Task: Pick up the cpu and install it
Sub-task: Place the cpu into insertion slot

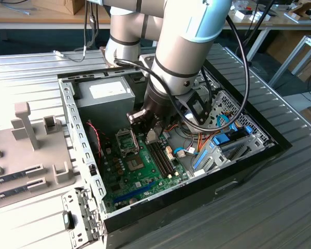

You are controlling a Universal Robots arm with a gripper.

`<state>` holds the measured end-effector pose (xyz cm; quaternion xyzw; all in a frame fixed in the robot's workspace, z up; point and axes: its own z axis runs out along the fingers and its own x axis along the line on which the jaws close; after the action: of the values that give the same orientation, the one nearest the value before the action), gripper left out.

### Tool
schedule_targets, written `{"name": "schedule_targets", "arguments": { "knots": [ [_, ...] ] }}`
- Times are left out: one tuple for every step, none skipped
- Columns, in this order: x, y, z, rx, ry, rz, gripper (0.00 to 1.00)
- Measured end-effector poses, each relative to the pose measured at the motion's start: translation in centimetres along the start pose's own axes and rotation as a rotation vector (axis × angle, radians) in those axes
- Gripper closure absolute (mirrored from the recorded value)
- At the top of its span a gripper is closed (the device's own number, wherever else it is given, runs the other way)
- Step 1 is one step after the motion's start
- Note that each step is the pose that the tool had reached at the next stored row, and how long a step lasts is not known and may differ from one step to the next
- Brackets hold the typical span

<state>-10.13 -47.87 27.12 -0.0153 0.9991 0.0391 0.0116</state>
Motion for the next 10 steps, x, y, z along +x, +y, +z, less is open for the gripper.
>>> {"name": "schedule_targets", "arguments": {
  "knots": [
    [0.01,-0.01,0.02,0.0,0.0,0.0,0.53],
    [0.03,-0.04,0.05,0.0,0.0,0.0,0.53],
    [0.07,-0.06,0.09,0.0,0.0,0.0,0.53],
    [0.09,-0.08,0.12,0.0,0.0,0.0,0.53],
    [0.12,-0.11,0.16,0.0,0.0,0.0,0.53],
    [0.18,-0.13,0.2,0.0,0.0001,0.0,0.53],
    [0.23,-0.15,0.24,0.0,0.0,0.0,0.53],
    [0.29,-0.17,0.28,0.0001,0.0,0.0,0.53],
    [0.33,-0.18,0.32,0.0,0.0,0.0,0.53],
    [0.36,-0.19,0.34,0.0,0.0,0.0,0.53]
  ]
}}
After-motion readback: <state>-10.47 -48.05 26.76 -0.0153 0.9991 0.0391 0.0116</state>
